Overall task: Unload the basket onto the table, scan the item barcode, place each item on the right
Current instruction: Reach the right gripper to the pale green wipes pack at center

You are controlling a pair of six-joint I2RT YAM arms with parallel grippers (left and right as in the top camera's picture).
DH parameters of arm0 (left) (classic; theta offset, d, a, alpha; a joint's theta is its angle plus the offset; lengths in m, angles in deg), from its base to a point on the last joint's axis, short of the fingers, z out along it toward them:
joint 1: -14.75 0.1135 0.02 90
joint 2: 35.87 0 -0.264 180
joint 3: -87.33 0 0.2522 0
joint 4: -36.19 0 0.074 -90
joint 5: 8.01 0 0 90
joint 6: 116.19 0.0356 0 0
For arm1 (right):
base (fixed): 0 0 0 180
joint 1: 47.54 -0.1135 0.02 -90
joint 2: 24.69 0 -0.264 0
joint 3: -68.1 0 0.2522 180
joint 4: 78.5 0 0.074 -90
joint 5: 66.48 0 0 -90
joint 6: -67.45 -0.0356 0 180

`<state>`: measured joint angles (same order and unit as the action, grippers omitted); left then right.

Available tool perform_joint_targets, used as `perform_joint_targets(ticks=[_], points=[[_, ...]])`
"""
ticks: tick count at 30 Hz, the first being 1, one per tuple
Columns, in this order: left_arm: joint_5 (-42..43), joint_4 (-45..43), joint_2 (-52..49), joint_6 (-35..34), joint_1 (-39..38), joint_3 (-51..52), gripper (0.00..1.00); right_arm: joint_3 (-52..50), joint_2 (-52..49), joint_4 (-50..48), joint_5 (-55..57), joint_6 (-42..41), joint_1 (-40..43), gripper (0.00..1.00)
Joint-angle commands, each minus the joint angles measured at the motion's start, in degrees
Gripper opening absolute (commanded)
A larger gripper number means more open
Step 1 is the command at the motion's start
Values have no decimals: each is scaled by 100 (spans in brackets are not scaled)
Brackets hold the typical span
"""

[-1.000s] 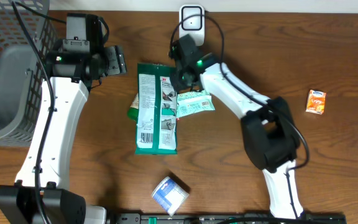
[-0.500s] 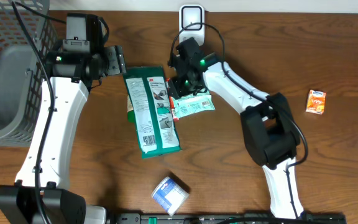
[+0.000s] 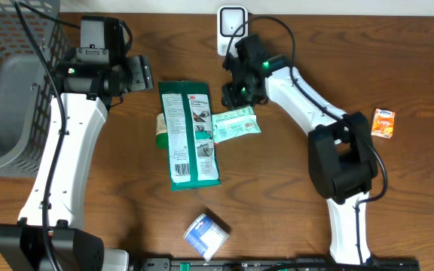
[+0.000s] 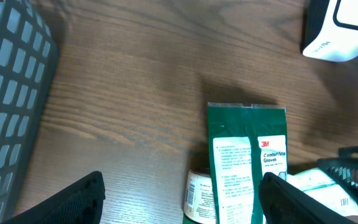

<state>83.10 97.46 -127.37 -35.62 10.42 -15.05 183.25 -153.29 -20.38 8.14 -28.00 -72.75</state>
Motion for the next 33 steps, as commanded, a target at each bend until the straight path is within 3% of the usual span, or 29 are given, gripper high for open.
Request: perform_joint_targets(ticks=[1, 4, 11, 18, 23, 33], points=[[-72, 2, -13, -68, -13, -87, 80, -98, -144, 219, 81, 39, -85, 41], [-70, 2, -13, -68, -13, -87, 80, -94, 90, 848, 249, 39, 22, 33], [-70, 2, -13, -68, -13, -87, 80, -92, 1049, 2140, 313, 39, 382, 36], [-72, 2, -13, -68, -13, -87, 80, -96, 1528, 1427, 249, -35, 496, 54], [-72, 2, -13, -68, -13, -87, 80, -101, 1147, 1250, 140, -48, 304, 56], [-70, 2, -13, -68, -13, -87, 80, -101, -55, 468, 138, 391, -35, 50]])
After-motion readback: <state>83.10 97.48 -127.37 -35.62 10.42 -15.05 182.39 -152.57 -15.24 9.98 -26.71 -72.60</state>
